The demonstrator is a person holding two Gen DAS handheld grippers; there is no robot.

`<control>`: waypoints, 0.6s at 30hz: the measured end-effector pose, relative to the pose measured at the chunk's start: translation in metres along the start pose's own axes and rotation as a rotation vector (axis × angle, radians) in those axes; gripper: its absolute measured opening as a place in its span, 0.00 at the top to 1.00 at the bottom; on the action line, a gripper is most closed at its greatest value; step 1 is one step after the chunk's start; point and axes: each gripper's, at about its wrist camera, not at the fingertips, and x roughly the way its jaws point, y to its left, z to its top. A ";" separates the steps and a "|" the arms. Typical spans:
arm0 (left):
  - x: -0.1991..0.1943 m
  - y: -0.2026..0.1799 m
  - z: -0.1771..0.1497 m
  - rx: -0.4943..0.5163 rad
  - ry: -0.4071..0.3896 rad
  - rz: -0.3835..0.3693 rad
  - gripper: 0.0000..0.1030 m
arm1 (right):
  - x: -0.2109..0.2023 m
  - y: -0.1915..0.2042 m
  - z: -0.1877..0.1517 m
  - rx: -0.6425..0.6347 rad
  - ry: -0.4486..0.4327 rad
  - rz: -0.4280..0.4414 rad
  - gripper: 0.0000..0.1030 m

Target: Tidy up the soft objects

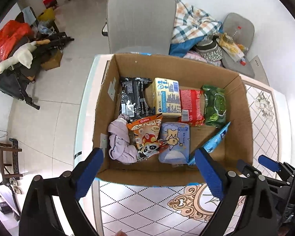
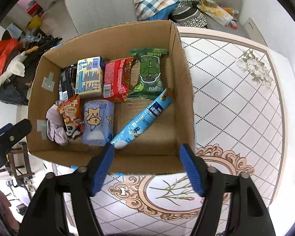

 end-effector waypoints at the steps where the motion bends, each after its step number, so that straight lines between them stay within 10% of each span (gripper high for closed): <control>1: -0.004 -0.002 -0.002 -0.003 -0.010 0.008 0.05 | -0.006 0.000 -0.002 -0.009 -0.012 -0.004 0.24; 7: -0.027 -0.014 -0.011 0.017 -0.072 0.040 0.05 | -0.032 -0.001 -0.012 -0.030 -0.069 -0.001 0.00; 18: -0.079 -0.034 -0.026 0.044 -0.152 0.030 0.05 | -0.075 -0.012 -0.027 -0.021 -0.138 0.008 0.00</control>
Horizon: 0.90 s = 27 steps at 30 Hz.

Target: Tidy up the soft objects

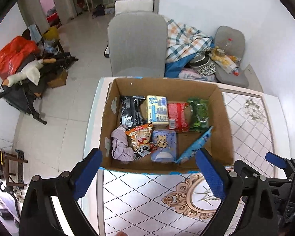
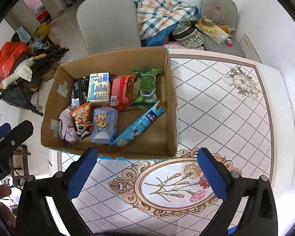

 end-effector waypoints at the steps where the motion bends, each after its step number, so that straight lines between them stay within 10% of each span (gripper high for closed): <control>1: -0.009 -0.002 -0.001 0.002 -0.012 -0.003 0.05 | -0.009 -0.001 -0.002 -0.003 -0.008 0.001 0.00; 13: -0.132 -0.023 -0.025 0.041 -0.161 -0.006 0.05 | -0.159 -0.010 -0.038 -0.026 -0.219 0.010 0.00; 27: -0.183 -0.019 -0.042 -0.011 -0.197 -0.002 0.05 | -0.244 -0.014 -0.067 -0.035 -0.329 -0.016 0.00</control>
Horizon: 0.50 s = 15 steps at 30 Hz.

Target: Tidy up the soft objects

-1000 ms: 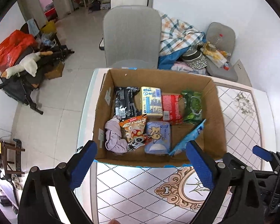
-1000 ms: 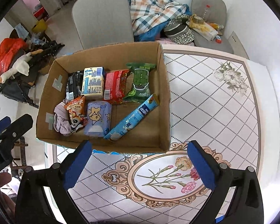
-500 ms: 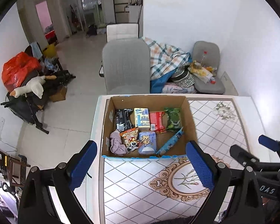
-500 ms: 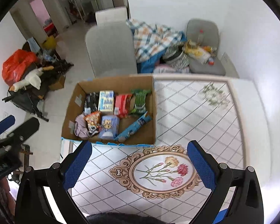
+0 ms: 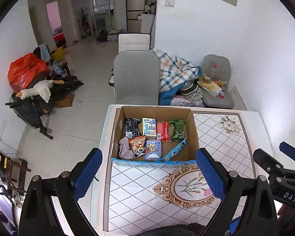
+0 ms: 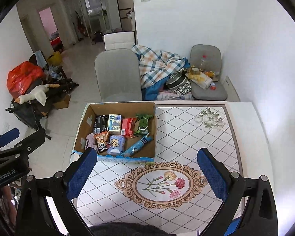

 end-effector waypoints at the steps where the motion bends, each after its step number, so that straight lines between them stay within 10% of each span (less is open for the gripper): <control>1: -0.001 0.000 -0.002 0.002 0.003 0.001 0.05 | -0.002 -0.001 0.000 -0.001 0.000 -0.007 0.00; 15: -0.011 -0.002 -0.009 0.008 0.001 0.011 0.05 | -0.020 -0.007 -0.004 0.002 -0.022 -0.023 0.00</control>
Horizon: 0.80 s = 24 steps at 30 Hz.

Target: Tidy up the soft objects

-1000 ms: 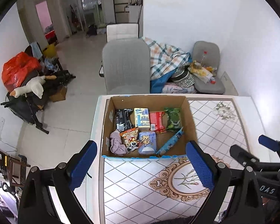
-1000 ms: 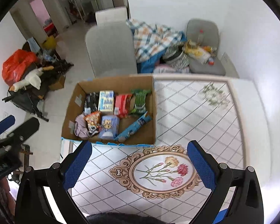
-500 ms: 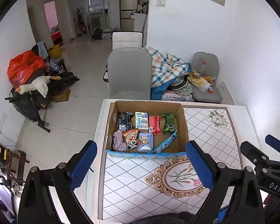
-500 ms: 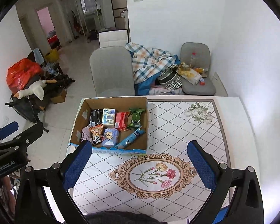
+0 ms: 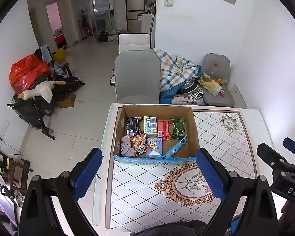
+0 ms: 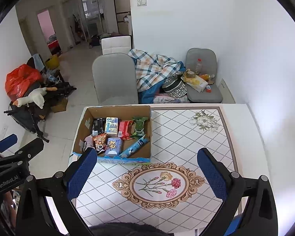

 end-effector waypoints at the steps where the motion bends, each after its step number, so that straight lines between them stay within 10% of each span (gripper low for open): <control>1: 0.000 0.000 0.000 0.000 -0.001 -0.002 0.05 | 0.000 0.000 0.000 0.000 0.003 0.000 0.00; 24: -0.007 -0.001 -0.001 -0.002 0.004 0.000 0.05 | 0.000 -0.002 -0.004 -0.002 0.005 -0.007 0.00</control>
